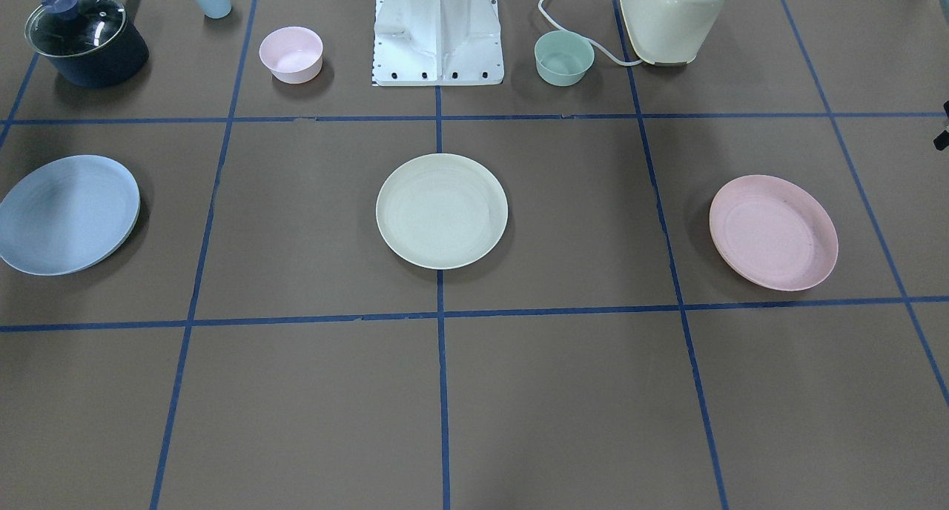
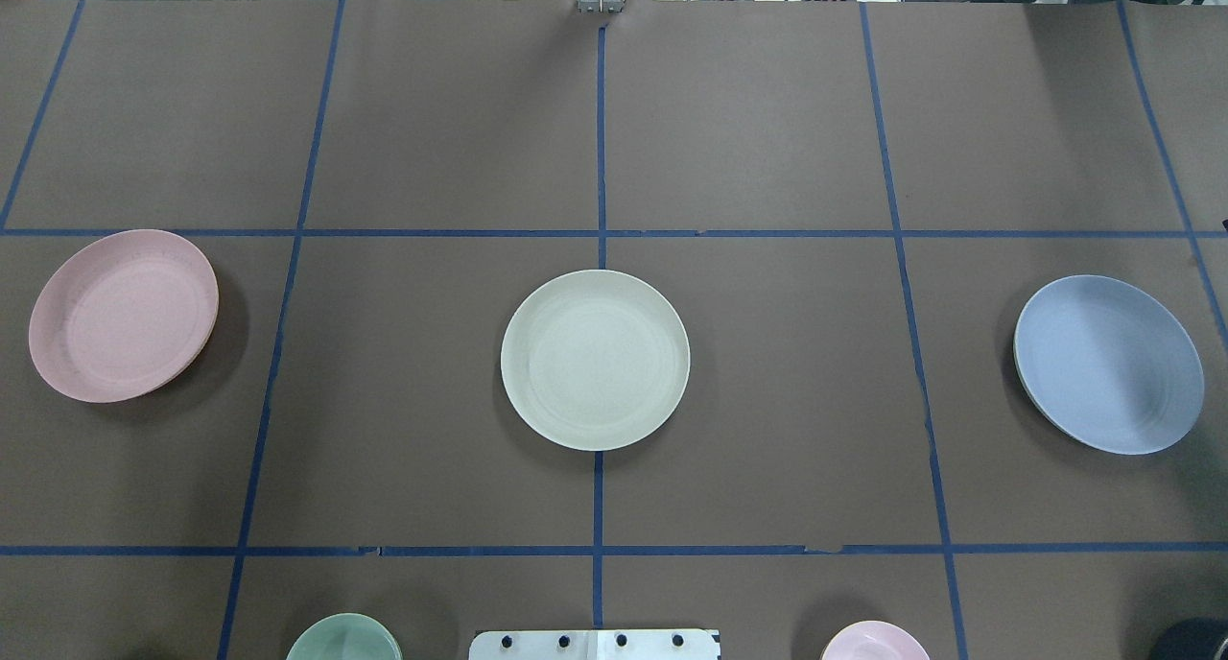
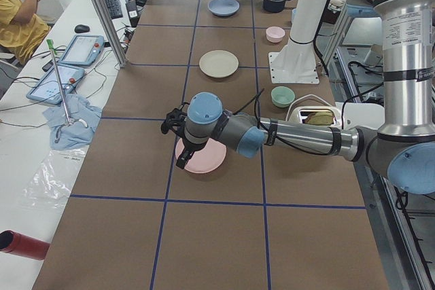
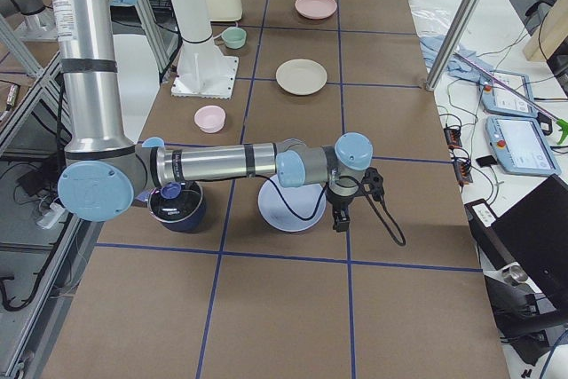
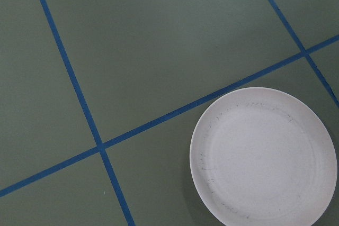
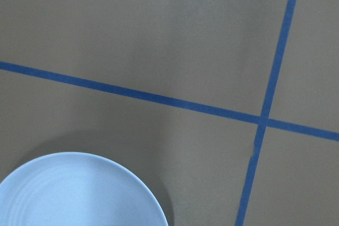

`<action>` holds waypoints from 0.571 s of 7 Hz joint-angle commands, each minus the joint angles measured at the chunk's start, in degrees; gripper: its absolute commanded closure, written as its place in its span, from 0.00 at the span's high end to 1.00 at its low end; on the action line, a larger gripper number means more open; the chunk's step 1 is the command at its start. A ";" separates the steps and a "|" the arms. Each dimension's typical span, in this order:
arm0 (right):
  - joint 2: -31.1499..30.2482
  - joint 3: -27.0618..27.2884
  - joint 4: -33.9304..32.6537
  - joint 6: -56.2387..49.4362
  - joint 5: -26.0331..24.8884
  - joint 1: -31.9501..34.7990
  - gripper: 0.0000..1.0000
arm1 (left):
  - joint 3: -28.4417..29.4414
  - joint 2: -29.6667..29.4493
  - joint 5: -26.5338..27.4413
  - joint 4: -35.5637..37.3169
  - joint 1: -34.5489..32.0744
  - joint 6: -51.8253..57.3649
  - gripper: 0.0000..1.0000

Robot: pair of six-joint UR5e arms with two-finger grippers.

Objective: Stack three plates with pink and blue

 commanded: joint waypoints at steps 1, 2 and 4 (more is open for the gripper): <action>-1.05 0.90 0.23 -0.04 0.24 1.38 1.00 | -0.41 0.79 0.61 1.22 0.17 -2.35 1.00; -1.84 1.43 0.41 0.04 0.84 1.38 1.00 | 0.19 0.97 0.70 1.06 0.18 -2.81 1.00; -2.37 3.45 0.41 0.04 0.94 1.29 1.00 | 0.29 1.06 0.61 1.15 0.18 -2.90 1.00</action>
